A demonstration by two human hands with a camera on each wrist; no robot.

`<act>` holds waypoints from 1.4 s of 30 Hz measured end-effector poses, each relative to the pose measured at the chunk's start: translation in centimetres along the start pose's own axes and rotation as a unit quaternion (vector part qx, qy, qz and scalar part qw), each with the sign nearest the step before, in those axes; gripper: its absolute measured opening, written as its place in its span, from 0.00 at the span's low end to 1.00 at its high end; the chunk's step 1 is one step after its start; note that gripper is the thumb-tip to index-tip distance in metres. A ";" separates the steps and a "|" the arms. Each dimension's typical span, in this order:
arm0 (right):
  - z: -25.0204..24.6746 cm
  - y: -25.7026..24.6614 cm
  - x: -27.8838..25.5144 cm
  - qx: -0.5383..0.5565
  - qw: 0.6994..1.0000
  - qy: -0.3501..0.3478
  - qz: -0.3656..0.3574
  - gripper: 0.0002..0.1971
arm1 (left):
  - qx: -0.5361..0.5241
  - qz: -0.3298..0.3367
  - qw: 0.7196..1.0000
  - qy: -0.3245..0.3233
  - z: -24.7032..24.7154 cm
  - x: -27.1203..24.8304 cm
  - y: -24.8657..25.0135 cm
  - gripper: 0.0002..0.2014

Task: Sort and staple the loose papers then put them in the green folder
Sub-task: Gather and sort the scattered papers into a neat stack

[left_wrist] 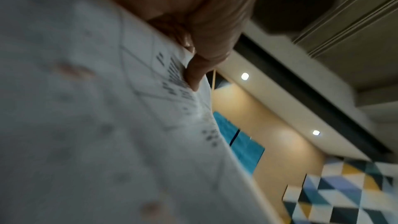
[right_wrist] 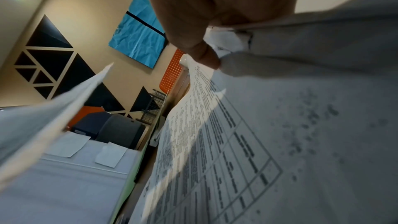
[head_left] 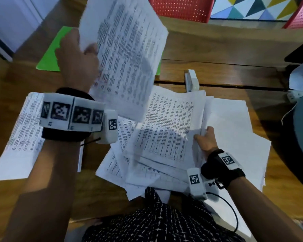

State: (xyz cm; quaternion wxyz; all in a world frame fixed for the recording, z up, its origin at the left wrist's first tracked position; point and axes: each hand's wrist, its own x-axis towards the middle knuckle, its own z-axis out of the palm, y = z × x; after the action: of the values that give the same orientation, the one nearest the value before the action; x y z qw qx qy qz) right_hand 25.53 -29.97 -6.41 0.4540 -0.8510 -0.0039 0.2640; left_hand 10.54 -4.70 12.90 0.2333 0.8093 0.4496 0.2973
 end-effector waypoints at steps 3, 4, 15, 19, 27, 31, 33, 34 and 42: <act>0.2 -0.3 -0.3 0.053 0.999 -0.004 0.007 0.22 | -0.117 -0.060 0.990 -0.042 3.5 -2.7 -2.0 0.16; 0.4 -0.6 -0.4 0.083 0.996 -0.017 0.013 0.26 | -0.121 -0.081 0.987 -0.069 5.2 -3.8 -3.1 0.15; 2.1 -3.8 -3.8 -0.039 0.985 -0.101 -0.134 0.17 | 0.001 -0.254 0.924 -0.285 14.9 -10.8 -8.9 0.34; -0.5 -7.4 -5.8 0.036 0.962 -0.116 -0.245 0.12 | -0.220 -0.271 0.906 -0.240 12.4 -8.4 -7.6 0.30; -3.9 -13.6 -8.6 0.250 0.896 -0.033 -0.365 0.17 | -0.538 -0.061 0.836 -0.088 4.0 -4.5 -1.7 0.11; -2.9 -13.5 -8.6 0.280 0.887 -0.011 -0.368 0.17 | -0.529 -0.018 0.844 -0.084 3.0 -6.0 -1.5 0.11; -2.1 -13.3 -8.5 0.296 0.886 -0.010 -0.356 0.24 | -0.535 -0.009 0.840 -0.093 2.9 -6.1 -1.7 0.26; -1.7 -13.4 -8.5 0.308 0.884 -0.009 -0.351 0.26 | -0.538 -0.006 0.838 -0.089 3.0 -6.1 -1.9 0.30; -0.9 -15.5 -8.4 0.099 0.862 0.147 -0.475 0.27 | -0.480 0.003 0.877 -0.034 4.3 -3.8 -1.6 0.07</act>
State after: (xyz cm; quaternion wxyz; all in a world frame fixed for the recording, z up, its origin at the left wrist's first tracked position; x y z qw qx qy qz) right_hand 22.29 -23.62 9.74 0.6015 -0.7255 -0.3149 -0.1125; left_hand 10.97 -7.70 7.72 0.6071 0.6090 0.2416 0.4497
